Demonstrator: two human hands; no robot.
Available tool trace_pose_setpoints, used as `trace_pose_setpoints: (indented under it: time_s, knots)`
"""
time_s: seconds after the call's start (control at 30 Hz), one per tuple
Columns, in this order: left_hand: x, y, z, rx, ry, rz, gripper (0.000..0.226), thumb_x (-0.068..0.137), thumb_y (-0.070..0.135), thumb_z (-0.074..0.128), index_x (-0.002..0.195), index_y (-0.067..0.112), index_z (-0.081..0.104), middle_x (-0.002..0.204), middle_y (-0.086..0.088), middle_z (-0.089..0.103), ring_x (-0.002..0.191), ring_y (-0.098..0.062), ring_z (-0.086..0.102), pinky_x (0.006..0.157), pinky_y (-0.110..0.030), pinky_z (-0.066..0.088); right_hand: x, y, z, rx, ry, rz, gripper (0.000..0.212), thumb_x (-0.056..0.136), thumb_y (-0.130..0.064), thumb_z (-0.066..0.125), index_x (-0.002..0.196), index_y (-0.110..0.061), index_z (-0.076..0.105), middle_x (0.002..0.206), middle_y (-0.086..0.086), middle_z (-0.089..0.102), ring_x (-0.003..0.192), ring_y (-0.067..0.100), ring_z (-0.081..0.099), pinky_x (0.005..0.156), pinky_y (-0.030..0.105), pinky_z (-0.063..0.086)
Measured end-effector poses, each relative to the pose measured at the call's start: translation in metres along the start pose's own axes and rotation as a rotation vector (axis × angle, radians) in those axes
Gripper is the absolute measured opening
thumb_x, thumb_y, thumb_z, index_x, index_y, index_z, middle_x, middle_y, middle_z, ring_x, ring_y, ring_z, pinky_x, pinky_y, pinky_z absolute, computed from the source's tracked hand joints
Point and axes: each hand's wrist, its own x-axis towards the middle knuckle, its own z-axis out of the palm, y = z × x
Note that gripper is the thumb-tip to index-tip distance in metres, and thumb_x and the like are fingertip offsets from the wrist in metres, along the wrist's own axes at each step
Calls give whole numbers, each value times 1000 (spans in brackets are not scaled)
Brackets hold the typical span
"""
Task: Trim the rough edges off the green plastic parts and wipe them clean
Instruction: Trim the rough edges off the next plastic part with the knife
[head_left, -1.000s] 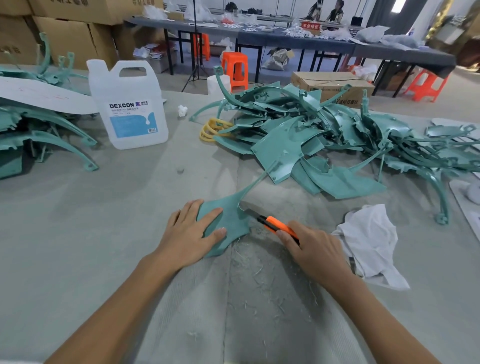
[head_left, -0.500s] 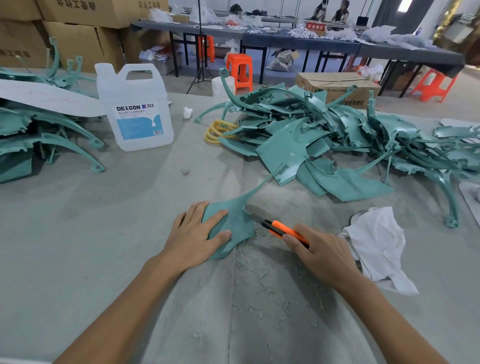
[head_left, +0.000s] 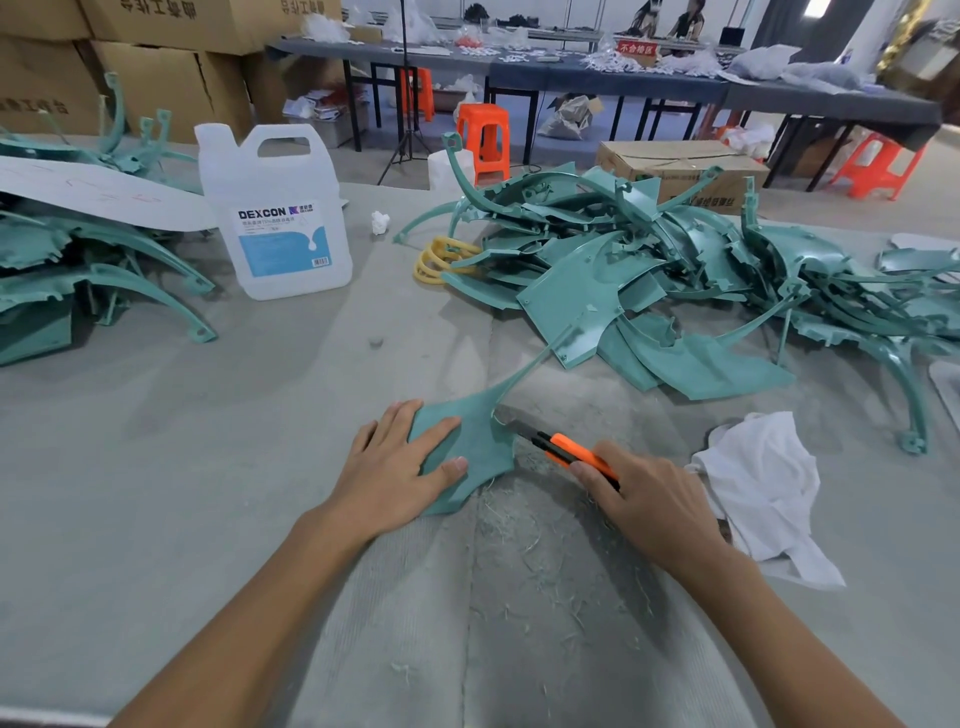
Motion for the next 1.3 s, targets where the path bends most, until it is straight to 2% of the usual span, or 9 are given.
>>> trace_pose_setpoints:
  time_s: [0.1, 0.27, 0.37, 0.53, 0.7, 0.83, 1.03, 1.13, 1.3]
  knots:
    - [-1, 0, 0, -1, 5, 1, 76, 86, 79, 12, 154, 47, 22, 164, 3, 9, 152, -15, 0, 122, -43, 6, -1, 2, 0, 24, 3, -25, 42, 97, -68, 31, 90, -30, 47, 62, -12, 48, 55, 9, 50, 51, 30, 36]
    - [0, 0, 0, -1, 16, 4, 80, 82, 81, 7, 153, 47, 24, 163, 4, 11, 150, -12, 1, 122, -42, 7, -3, -2, 0, 16, 32, -19, 44, 96, -69, 31, 94, -30, 51, 64, -11, 51, 53, 7, 49, 51, 29, 42]
    - [-1, 1, 1, -3, 15, 3, 80, 82, 81, 8, 153, 47, 23, 163, 4, 10, 150, -13, 1, 122, -42, 7, -6, 1, -4, 51, 9, -42, 51, 90, -74, 23, 91, -30, 50, 62, -11, 51, 53, 7, 48, 49, 28, 34]
    - [-2, 2, 0, -17, 24, 7, 80, 83, 80, 9, 154, 46, 24, 163, 4, 11, 150, -11, 2, 121, -40, 6, -10, 2, -6, 57, 77, -43, 33, 98, -57, 50, 88, -26, 56, 57, -14, 42, 47, 7, 42, 47, 29, 34]
    - [-2, 1, 0, -19, 35, 8, 80, 83, 79, 9, 153, 46, 25, 163, 4, 11, 150, -11, 2, 121, -40, 7, -17, 13, -9, 128, -9, -138, 31, 97, -53, 56, 79, -29, 47, 62, -11, 44, 51, 6, 40, 51, 29, 30]
    - [-2, 1, 1, -18, 35, 11, 80, 83, 79, 8, 154, 45, 25, 163, 3, 11, 150, -12, 2, 121, -40, 7, -18, 12, -11, 61, -47, -139, 27, 99, -53, 53, 84, -33, 42, 69, -12, 43, 59, 11, 41, 57, 35, 40]
    - [-2, 1, -1, -24, 41, 4, 82, 81, 80, 8, 154, 45, 26, 163, 3, 13, 150, -13, 3, 122, -41, 9, -23, 4, -13, 40, 73, -101, 31, 96, -50, 59, 87, -21, 62, 71, -11, 44, 57, 20, 50, 50, 40, 46]
    - [-2, 2, -1, -16, 36, 7, 82, 81, 80, 7, 154, 46, 25, 163, 3, 12, 151, -13, 3, 122, -41, 9, -22, 6, -14, 35, 7, -130, 30, 98, -51, 55, 94, -22, 63, 78, -12, 50, 64, 21, 57, 57, 41, 48]
    - [-3, 3, -3, -22, 37, 5, 75, 87, 76, 15, 154, 44, 27, 164, 2, 12, 151, -13, 3, 122, -40, 8, -21, 3, -10, 19, 144, -157, 28, 92, -46, 66, 81, -21, 60, 66, -13, 40, 48, 17, 41, 43, 28, 29]
